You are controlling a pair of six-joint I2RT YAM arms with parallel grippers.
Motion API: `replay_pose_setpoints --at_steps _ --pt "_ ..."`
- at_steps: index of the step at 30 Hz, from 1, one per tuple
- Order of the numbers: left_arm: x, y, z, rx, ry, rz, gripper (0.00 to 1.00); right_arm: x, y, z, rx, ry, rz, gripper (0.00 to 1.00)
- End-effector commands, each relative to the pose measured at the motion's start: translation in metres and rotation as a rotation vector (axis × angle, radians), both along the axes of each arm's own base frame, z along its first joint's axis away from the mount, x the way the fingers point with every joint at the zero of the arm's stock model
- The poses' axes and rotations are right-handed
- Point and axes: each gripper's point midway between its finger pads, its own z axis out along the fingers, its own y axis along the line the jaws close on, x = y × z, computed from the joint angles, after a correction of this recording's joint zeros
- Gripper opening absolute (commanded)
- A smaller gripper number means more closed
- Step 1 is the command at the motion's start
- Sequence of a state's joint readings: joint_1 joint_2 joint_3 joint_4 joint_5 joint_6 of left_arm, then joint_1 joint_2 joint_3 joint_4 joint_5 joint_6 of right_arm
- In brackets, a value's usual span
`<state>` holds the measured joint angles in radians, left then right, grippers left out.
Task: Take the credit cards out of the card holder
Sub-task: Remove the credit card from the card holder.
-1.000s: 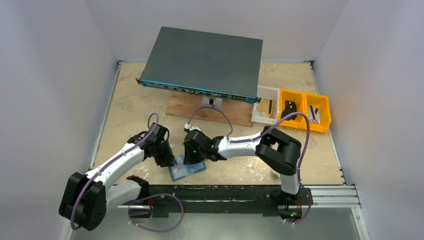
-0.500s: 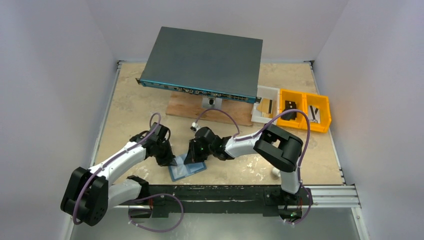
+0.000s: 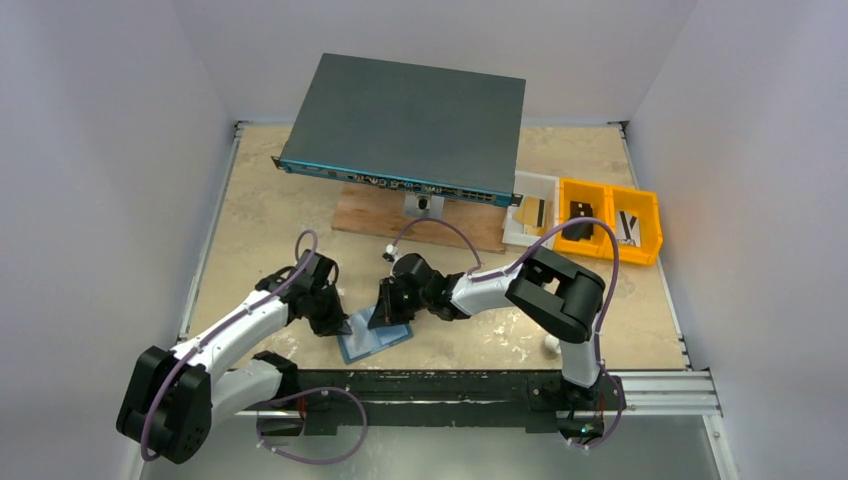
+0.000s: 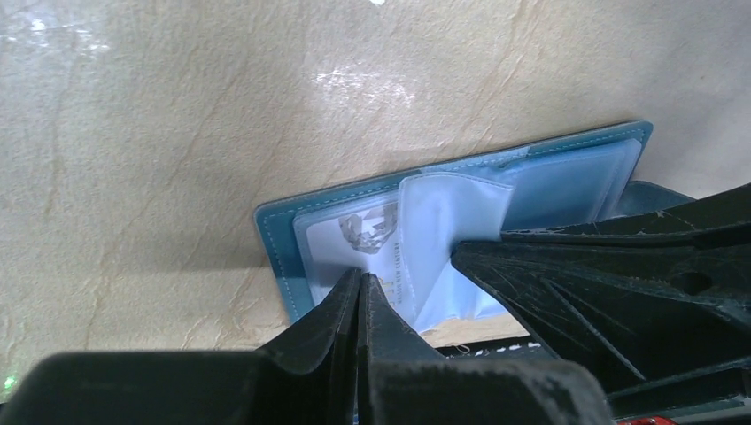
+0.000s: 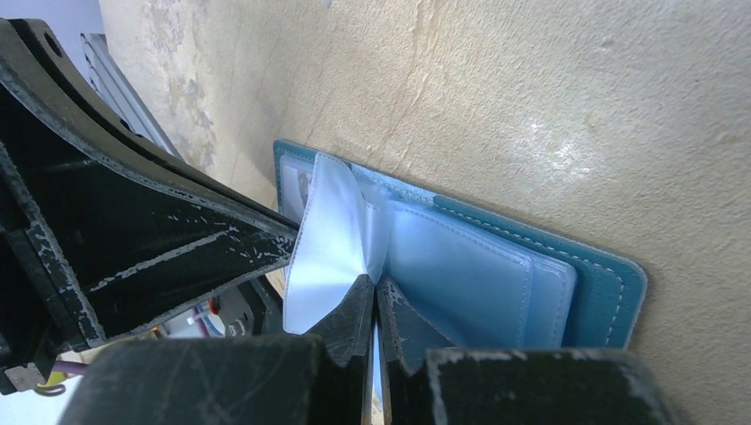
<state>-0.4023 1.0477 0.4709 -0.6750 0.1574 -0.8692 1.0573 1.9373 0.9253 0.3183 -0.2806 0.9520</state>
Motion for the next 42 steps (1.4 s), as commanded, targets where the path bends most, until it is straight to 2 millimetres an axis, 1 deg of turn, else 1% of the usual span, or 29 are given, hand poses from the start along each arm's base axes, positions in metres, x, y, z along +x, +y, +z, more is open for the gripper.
replay_pose_setpoints --at_steps 1,4,7,10,12,15,18,20,24,25,29,36,38,42 --pt "-0.002 -0.007 -0.006 -0.018 0.005 -0.019 0.00 -0.029 -0.051 -0.068 -0.258 0.095 0.016 0.00" --pt "0.001 -0.014 -0.004 -0.022 0.002 -0.042 0.00 -0.025 -0.051 -0.065 -0.263 0.076 0.008 0.00" --pt "0.003 -0.022 -0.003 -0.032 0.000 -0.065 0.00 -0.021 -0.048 -0.056 -0.253 0.049 0.003 0.00" --pt "0.007 -0.029 0.001 -0.044 -0.010 -0.080 0.00 -0.014 -0.044 -0.038 -0.229 0.015 -0.011 0.01" --pt "0.010 -0.034 0.006 -0.061 -0.030 -0.089 0.00 -0.010 -0.045 -0.025 -0.220 -0.013 -0.029 0.08" --pt "0.017 -0.043 0.017 -0.088 -0.062 -0.120 0.00 -0.002 -0.048 -0.002 -0.197 -0.059 -0.073 0.26" --pt "0.021 -0.051 0.022 -0.099 -0.072 -0.155 0.01 0.002 -0.050 0.020 -0.152 -0.090 -0.104 0.44" --pt "0.023 -0.059 0.026 -0.110 -0.077 -0.181 0.01 0.004 -0.051 0.035 -0.128 -0.109 -0.126 0.48" --pt "0.025 -0.078 0.032 -0.129 -0.084 -0.230 0.02 0.007 -0.056 0.059 -0.086 -0.140 -0.161 0.48" --pt "0.025 -0.083 0.033 -0.136 -0.083 -0.238 0.03 0.007 -0.058 0.068 -0.066 -0.146 -0.167 0.48" --pt "0.026 -0.100 0.035 -0.158 -0.079 -0.263 0.03 0.010 -0.067 0.079 -0.071 -0.172 -0.203 0.49" --pt "0.029 -0.122 0.043 -0.182 -0.086 -0.299 0.06 0.012 -0.096 0.075 -0.146 -0.194 -0.274 0.49" --pt "0.030 -0.129 0.041 -0.191 -0.076 -0.306 0.07 0.014 -0.104 0.075 -0.164 -0.203 -0.298 0.49" --pt "0.030 -0.140 0.029 -0.190 -0.035 -0.318 0.08 0.015 -0.116 0.079 -0.176 -0.218 -0.336 0.48"
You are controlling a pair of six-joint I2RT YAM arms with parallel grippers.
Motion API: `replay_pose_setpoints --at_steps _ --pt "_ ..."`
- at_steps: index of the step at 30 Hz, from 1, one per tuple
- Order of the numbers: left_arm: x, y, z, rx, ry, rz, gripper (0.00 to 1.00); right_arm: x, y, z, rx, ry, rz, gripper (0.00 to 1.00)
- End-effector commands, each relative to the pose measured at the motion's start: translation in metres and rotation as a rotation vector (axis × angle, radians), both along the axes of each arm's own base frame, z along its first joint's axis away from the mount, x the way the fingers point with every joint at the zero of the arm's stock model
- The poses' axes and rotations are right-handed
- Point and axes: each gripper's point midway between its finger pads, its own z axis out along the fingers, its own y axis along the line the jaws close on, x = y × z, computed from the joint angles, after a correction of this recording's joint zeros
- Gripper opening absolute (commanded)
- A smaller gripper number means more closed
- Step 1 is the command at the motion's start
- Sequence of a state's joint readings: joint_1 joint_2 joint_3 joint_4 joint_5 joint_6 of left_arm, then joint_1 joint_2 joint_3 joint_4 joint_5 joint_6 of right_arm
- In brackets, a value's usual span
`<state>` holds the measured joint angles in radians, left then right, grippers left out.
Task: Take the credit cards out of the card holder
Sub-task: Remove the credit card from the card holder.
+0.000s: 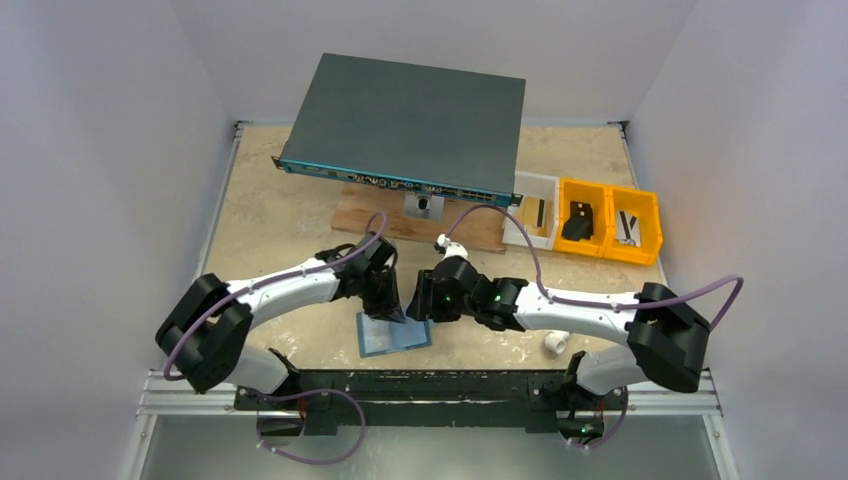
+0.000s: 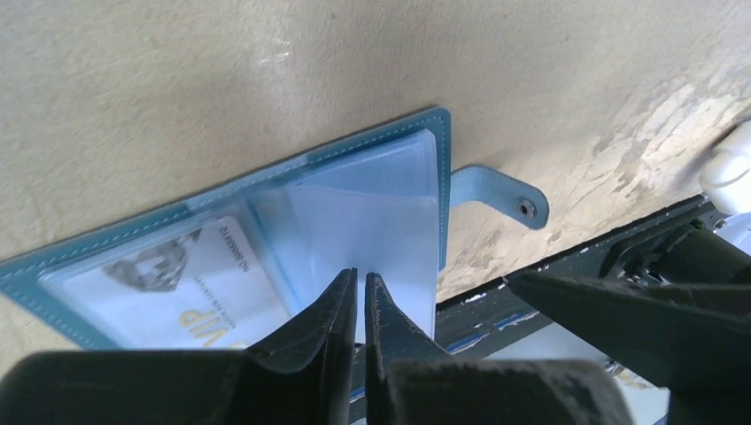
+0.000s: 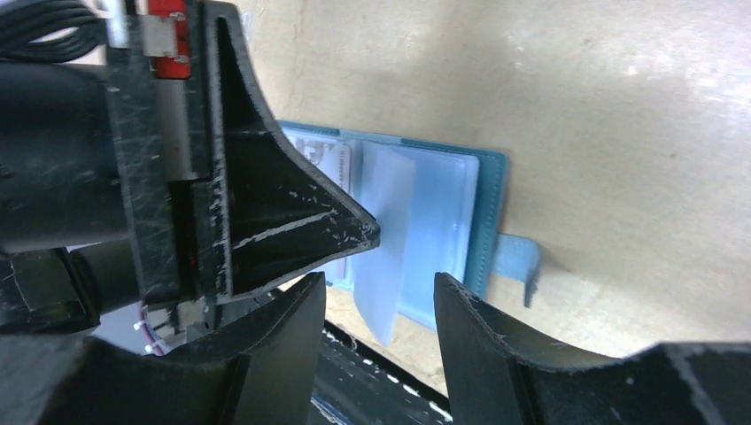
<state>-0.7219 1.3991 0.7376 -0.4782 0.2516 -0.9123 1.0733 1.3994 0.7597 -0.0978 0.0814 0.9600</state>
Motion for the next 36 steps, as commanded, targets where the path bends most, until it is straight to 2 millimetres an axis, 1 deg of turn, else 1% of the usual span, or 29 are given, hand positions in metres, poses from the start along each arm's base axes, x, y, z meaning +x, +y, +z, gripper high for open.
replay_pose_setpoints --at_steps 1,6,8,11,15,18,23,26,28,31,33,36 --pt "0.008 -0.023 -0.001 -0.039 0.018 -0.008 0.08 0.008 -0.018 0.006 -0.023 -0.037 -0.082 0.48" --pt "0.004 -0.027 -0.015 -0.026 0.059 -0.018 0.08 0.008 -0.018 0.004 -0.043 -0.037 -0.070 0.48" --pt "0.004 -0.027 -0.014 -0.027 0.057 -0.018 0.07 0.010 -0.016 0.003 -0.054 -0.045 -0.065 0.48" --pt "0.005 -0.020 -0.004 -0.005 0.025 -0.010 0.08 0.011 -0.008 0.002 -0.052 -0.046 -0.039 0.48" --pt "0.006 0.001 0.009 0.057 -0.033 0.021 0.10 0.011 0.007 0.005 -0.030 -0.044 0.004 0.48" --pt "0.004 0.019 0.014 0.113 -0.060 0.047 0.10 0.009 0.019 0.008 -0.013 -0.040 0.038 0.47" --pt "-0.002 0.062 0.016 0.196 -0.079 0.143 0.12 0.001 0.042 0.007 0.019 -0.009 0.112 0.46" --pt "-0.004 0.082 0.011 0.208 -0.076 0.190 0.14 -0.004 0.052 -0.001 0.030 0.019 0.144 0.44" --pt "-0.007 0.090 0.008 0.215 -0.068 0.201 0.14 -0.005 0.057 -0.004 0.031 0.029 0.161 0.44" --pt "-0.010 0.096 0.002 0.227 -0.056 0.211 0.12 -0.006 0.065 -0.007 0.034 0.040 0.187 0.43" --pt "-0.010 0.095 -0.001 0.212 -0.057 0.212 0.11 -0.006 0.071 -0.010 0.038 0.050 0.200 0.43" --pt "-0.009 0.088 -0.005 0.176 -0.058 0.206 0.10 -0.007 0.075 -0.021 0.029 0.075 0.211 0.40"
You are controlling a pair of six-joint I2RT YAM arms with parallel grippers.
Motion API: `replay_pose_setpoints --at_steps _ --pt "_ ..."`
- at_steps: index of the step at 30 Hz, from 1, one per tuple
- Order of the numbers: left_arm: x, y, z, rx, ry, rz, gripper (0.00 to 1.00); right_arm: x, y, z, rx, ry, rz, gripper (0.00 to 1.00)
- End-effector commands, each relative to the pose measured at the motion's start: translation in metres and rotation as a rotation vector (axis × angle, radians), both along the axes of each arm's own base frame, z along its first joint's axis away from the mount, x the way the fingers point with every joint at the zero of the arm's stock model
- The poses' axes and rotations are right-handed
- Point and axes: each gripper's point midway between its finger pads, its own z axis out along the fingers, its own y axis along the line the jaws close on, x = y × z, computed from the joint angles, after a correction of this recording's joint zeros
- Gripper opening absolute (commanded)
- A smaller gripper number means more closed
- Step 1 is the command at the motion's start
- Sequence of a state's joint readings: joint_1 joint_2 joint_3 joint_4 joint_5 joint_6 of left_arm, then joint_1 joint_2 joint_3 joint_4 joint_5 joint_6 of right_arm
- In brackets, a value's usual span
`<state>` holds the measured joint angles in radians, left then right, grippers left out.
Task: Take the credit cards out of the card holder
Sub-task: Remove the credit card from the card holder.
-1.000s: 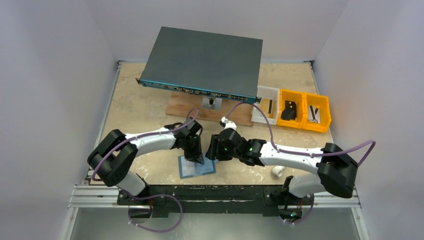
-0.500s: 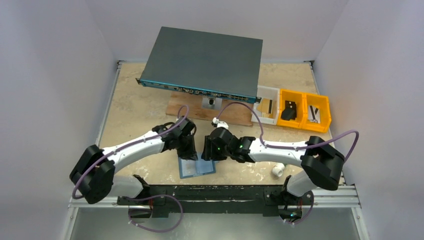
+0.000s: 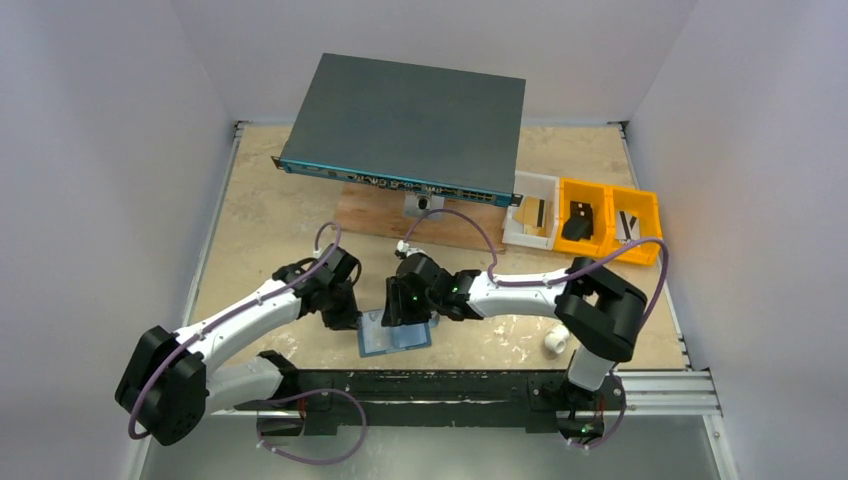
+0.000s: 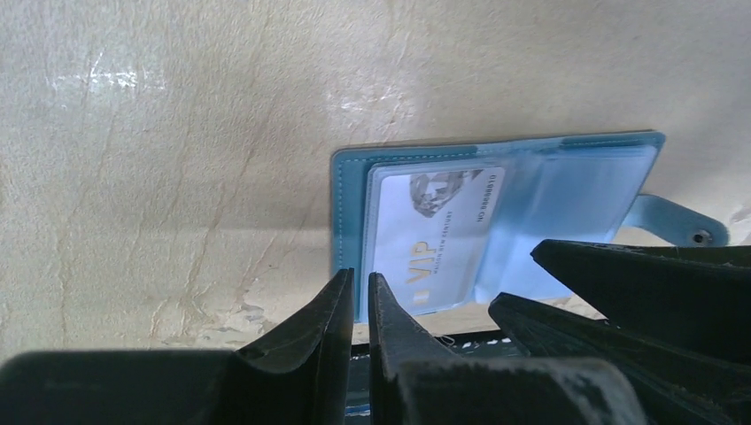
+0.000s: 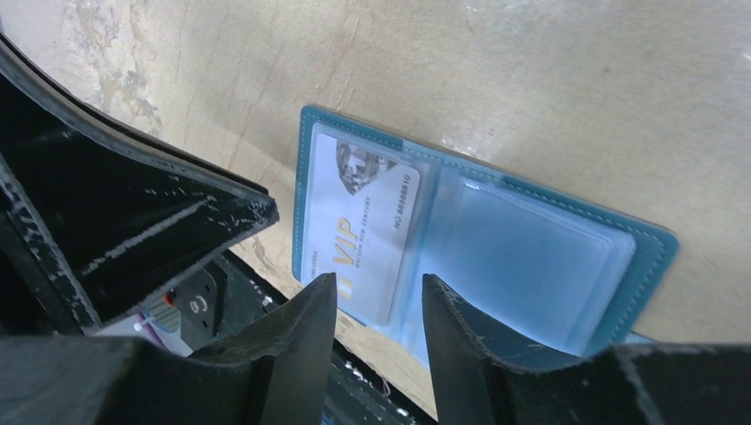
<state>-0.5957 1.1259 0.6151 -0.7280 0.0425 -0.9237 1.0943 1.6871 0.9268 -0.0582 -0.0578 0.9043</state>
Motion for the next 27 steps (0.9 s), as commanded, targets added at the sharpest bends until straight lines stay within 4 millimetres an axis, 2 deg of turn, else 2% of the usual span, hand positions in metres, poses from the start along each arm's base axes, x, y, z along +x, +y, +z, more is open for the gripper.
replay_pose_setpoints --at_steps 1,5,14,22,27 --pt "0.004 -0.005 -0.003 -0.034 -0.020 -0.011 0.10 0.000 0.023 0.011 0.068 0.000 0.051 0.39" --pt "0.004 -0.008 -0.011 -0.038 -0.004 -0.021 0.06 -0.004 0.030 0.003 0.085 0.026 0.066 0.38" --pt "0.005 -0.017 -0.025 -0.065 0.024 -0.035 0.00 -0.002 0.024 -0.010 0.076 0.046 0.049 0.38" --pt "0.005 -0.021 -0.028 -0.083 0.034 -0.042 0.00 -0.004 0.018 -0.024 0.090 0.091 0.048 0.38" --pt "0.004 -0.030 -0.031 -0.099 0.055 -0.050 0.00 -0.008 0.021 -0.028 0.146 0.138 0.067 0.38"
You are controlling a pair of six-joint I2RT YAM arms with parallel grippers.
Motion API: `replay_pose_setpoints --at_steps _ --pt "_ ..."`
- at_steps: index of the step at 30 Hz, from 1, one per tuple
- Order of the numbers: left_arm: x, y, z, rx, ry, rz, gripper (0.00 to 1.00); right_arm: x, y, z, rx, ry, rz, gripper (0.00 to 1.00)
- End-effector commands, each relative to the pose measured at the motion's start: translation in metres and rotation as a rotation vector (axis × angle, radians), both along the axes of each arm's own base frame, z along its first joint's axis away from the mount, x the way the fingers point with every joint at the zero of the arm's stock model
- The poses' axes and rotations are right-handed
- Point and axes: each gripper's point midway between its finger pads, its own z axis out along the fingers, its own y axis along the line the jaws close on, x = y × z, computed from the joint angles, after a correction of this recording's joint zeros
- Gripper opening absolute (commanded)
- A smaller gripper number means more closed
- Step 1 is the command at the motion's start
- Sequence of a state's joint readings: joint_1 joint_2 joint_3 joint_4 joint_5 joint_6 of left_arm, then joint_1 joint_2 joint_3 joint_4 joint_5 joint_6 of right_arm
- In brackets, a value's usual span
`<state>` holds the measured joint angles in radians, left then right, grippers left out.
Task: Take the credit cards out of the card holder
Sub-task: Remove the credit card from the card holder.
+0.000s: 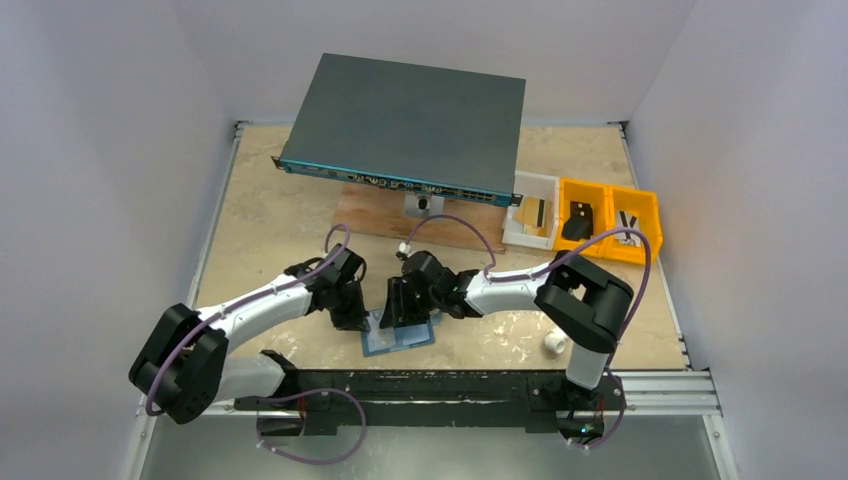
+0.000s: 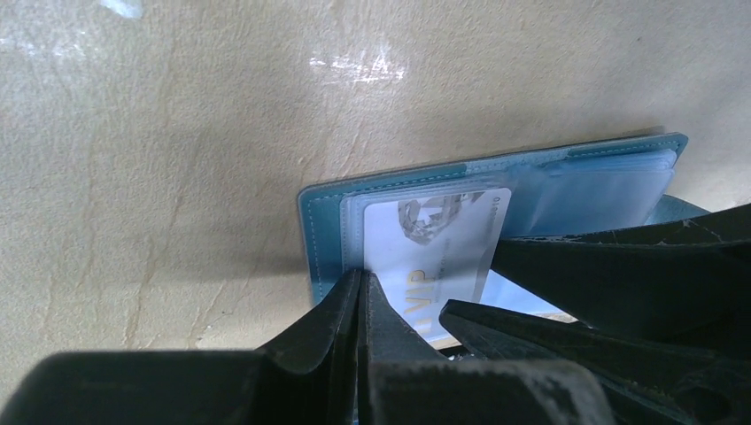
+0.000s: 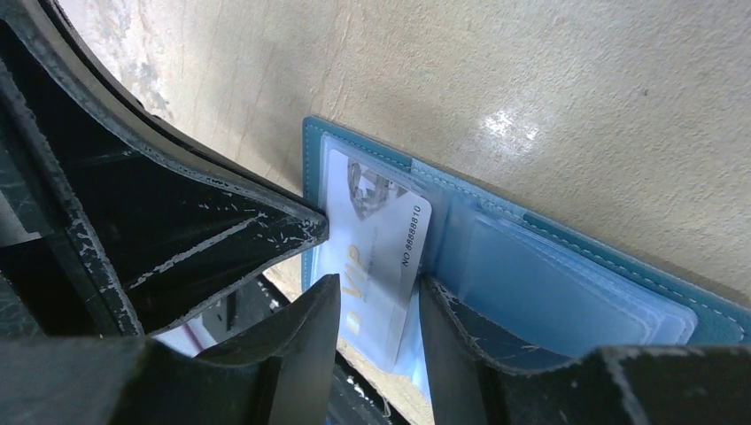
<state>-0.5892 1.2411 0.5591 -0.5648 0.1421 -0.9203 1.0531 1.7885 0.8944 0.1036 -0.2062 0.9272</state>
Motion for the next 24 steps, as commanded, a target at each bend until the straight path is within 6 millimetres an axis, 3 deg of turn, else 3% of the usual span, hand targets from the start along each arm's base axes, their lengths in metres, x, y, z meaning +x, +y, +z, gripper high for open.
replay_pose_setpoints --at_steps 1,6,13,24 --pt "0.004 -0.014 -0.007 -0.026 0.004 -0.025 0.00 -0.006 0.008 -0.008 0.077 0.052 0.025 0.39" --pt "0.003 -0.022 -0.010 -0.022 0.019 -0.028 0.00 -0.003 0.002 -0.010 0.114 0.080 0.007 0.38" --pt "-0.001 -0.007 -0.021 0.061 0.057 0.014 0.00 0.001 -0.012 -0.005 0.172 0.101 -0.032 0.37" --pt "-0.008 0.003 -0.030 0.117 0.099 0.043 0.00 -0.003 -0.015 0.012 0.321 0.118 -0.027 0.25"
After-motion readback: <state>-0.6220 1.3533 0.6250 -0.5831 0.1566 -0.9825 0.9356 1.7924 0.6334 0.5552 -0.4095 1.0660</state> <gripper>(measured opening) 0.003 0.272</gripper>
